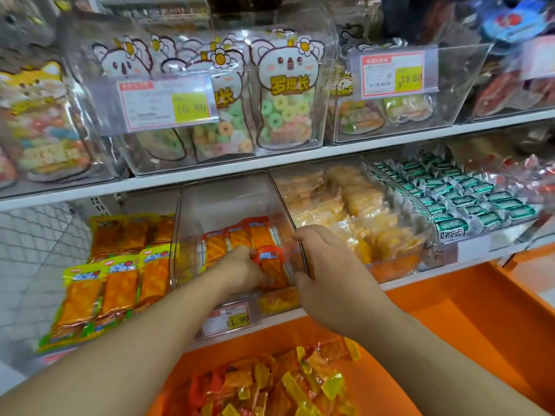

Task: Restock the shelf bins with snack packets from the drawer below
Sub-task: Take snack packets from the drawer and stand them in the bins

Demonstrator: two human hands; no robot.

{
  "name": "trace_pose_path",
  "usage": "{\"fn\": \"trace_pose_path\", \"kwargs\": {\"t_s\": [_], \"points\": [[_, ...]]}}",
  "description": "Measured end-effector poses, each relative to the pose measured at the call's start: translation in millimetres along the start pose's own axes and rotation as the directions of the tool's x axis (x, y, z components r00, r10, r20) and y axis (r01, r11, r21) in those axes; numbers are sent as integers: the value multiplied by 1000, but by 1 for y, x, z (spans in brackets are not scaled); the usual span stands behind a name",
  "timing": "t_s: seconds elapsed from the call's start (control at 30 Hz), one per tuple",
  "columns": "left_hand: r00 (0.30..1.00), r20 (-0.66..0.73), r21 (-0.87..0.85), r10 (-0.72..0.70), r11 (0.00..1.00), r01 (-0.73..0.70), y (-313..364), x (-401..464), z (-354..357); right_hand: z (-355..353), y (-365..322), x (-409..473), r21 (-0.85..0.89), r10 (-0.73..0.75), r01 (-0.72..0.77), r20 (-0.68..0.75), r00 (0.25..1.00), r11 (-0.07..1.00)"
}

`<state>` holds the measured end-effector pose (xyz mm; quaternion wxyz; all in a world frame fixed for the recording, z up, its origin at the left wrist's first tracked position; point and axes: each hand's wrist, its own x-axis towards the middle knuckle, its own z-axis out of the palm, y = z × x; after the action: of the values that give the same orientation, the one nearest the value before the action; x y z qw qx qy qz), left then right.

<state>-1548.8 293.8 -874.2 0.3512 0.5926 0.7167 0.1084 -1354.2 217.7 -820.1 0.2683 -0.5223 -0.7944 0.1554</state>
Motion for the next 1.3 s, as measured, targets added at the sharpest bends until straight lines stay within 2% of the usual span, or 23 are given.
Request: {"fn": "trace_pose_path", "kwargs": {"t_s": [0.1,0.27,0.53,0.6,0.73,0.83,0.9,0.97,1.07,1.17,1.3], "points": [[997,-28,52,71,996,-70,0,-8,0,0,0,-1,11,-4,4,0,1000,1000],[996,-18,92,88,992,-86,8,-15,2,2,2,-2,3,-11,11,-6,1000,1000],[1000,30,129,-3,992,-1,11,-27,-9,3,3,-2,-9,-17,17,-14,1000,1000],[999,-23,124,24,992,-21,14,-35,-10,1,2,-3,-20,-23,22,-15,1000,1000],[962,-242,-11,128,991,-134,11,-64,-8,-7,-5,-9,-17,-21,20,-30,999,1000],[857,-435,-60,276,941,-334,5,-109,-2,-13,-9,-20,-30,-65,64,-48,997,998],[802,-475,-93,362,886,-455,-4,-143,6,-13,-10,-29,5,-104,104,-16,994,995],[812,-428,-165,396,849,-501,-21,-169,22,-6,-11,-41,27,-125,123,64,990,992],[895,-279,-243,347,876,-416,-56,-187,60,20,-3,-61,-8,-51,55,271,961,998],[958,-174,-201,228,944,-261,-105,-182,103,62,20,-81,-154,83,-10,472,877,988],[996,-76,-164,50,985,-62,-173,-166,144,118,54,-105,-267,245,-98,599,762,959]]}}
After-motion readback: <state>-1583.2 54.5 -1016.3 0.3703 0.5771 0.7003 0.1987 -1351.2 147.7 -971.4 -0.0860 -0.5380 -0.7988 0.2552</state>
